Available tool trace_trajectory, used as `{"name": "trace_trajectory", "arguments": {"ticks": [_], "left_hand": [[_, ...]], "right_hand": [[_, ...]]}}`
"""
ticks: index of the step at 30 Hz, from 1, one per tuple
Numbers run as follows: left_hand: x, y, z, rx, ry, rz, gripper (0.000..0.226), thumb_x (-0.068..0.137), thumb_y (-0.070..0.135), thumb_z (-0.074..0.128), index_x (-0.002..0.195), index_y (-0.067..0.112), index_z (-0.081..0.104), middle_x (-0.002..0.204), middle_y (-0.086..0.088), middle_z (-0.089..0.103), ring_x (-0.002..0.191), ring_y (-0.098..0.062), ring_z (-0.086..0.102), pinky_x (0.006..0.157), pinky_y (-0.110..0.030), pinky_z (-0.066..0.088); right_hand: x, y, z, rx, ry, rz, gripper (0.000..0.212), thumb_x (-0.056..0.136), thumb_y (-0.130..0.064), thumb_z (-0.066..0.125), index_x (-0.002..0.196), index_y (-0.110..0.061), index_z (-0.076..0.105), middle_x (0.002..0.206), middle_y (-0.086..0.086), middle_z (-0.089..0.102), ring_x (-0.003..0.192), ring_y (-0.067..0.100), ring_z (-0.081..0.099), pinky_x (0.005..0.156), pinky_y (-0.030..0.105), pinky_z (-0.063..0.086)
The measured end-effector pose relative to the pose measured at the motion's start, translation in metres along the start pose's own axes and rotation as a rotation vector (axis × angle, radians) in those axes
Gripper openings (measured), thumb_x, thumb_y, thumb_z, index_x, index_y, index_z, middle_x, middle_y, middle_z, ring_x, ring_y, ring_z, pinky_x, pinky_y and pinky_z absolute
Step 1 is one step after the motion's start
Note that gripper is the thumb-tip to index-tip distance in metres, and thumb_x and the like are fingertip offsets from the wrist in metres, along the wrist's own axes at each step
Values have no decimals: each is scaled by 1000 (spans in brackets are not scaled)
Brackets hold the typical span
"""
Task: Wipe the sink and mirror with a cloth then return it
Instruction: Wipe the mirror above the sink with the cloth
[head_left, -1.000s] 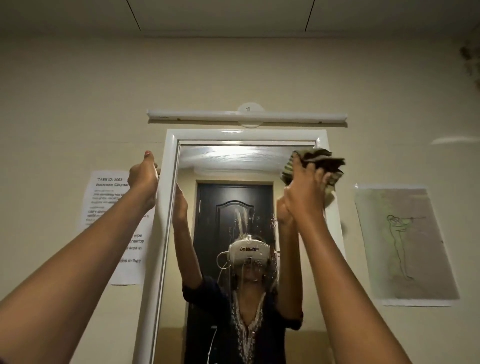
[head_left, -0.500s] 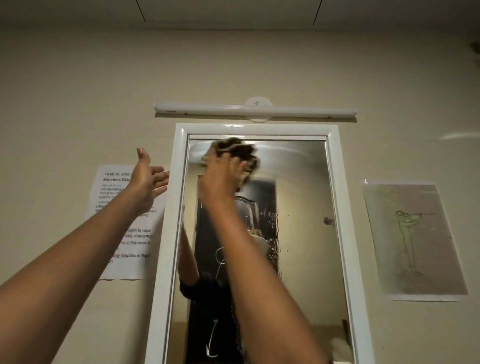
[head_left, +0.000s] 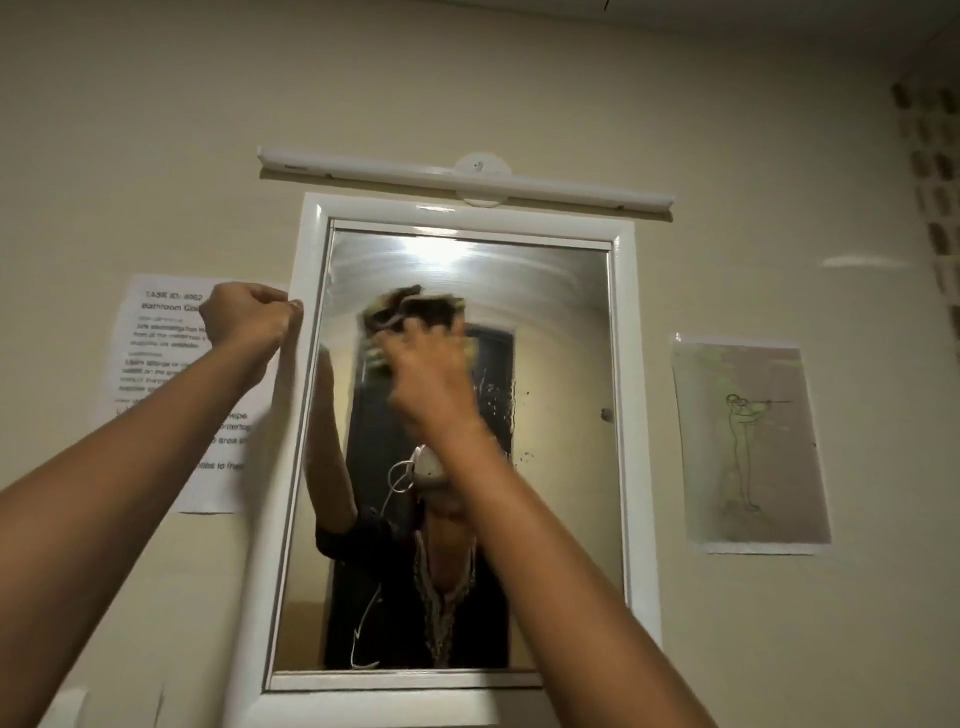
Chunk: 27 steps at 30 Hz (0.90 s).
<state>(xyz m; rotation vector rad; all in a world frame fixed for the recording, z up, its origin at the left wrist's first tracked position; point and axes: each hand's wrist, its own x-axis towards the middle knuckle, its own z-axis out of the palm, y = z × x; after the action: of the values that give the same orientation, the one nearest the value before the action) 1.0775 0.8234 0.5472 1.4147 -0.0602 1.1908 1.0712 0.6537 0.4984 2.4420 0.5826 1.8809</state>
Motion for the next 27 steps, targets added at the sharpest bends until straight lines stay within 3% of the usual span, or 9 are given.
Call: {"name": "trace_trajectory", "arguments": {"ticks": [4, 7, 12, 17, 20, 23, 26, 27], "left_hand": [[-3, 1, 3, -7, 39, -5, 35, 74, 11, 78, 108, 4, 70, 113, -13, 70, 98, -24, 68, 86, -22, 50], [-5, -2, 2, -7, 57, -2, 35, 74, 11, 78, 107, 5, 71, 111, -13, 71, 97, -24, 68, 87, -22, 50], [-10, -1, -5, -22, 37, -11, 32, 74, 8, 77, 105, 5, 71, 110, -13, 71, 98, -24, 68, 90, -26, 52], [-11, 0, -10, -6, -2, -2, 32, 75, 2, 75, 107, 4, 70, 112, -13, 70, 100, -23, 67, 93, -28, 52], [-13, -4, -11, 3, -6, -3, 32, 76, 3, 74, 108, 3, 70, 114, -14, 69, 101, -24, 67, 94, -30, 53], [-15, -10, -13, -3, -26, -3, 32, 76, 4, 74, 107, 1, 70, 112, -16, 70, 99, -26, 68, 94, -32, 53], [-19, -15, -20, 29, -40, -1, 29, 75, 3, 72, 104, 2, 71, 108, -14, 71, 100, -23, 66, 93, -28, 52], [-21, -17, -23, 49, -52, 0, 28, 74, 2, 71, 101, 2, 72, 106, -13, 71, 95, -22, 67, 86, -24, 54]], "right_hand": [[-24, 93, -35, 13, 79, 401, 72, 80, -7, 56, 141, -35, 31, 141, 13, 41, 131, 41, 33, 115, 57, 18], [-64, 126, -45, -39, 118, 528, 75, 81, -5, 51, 145, -34, 24, 140, 16, 40, 130, 39, 32, 113, 57, 24], [-139, 92, -17, -162, 101, 741, 72, 85, -10, 47, 148, -26, 17, 140, 21, 41, 130, 42, 33, 114, 56, 22], [-100, 54, -8, -49, 156, 850, 71, 88, -13, 49, 149, -22, 12, 144, 23, 36, 135, 43, 27, 117, 56, 11], [-57, 16, -2, 26, 124, 705, 78, 83, -8, 53, 148, -24, 13, 143, 23, 36, 134, 44, 27, 117, 56, 9], [-34, -47, 13, 126, -5, 365, 74, 83, -4, 46, 147, -23, 17, 146, 24, 31, 136, 47, 21, 116, 56, -1], [-40, -104, 31, 151, -175, 43, 45, 87, -10, 45, 132, -9, 45, 143, 25, 33, 133, 49, 25, 116, 57, -1], [-46, -115, 36, 131, -223, -37, 37, 88, -11, 46, 123, -5, 53, 141, 24, 36, 132, 47, 29, 116, 58, 1]]}}
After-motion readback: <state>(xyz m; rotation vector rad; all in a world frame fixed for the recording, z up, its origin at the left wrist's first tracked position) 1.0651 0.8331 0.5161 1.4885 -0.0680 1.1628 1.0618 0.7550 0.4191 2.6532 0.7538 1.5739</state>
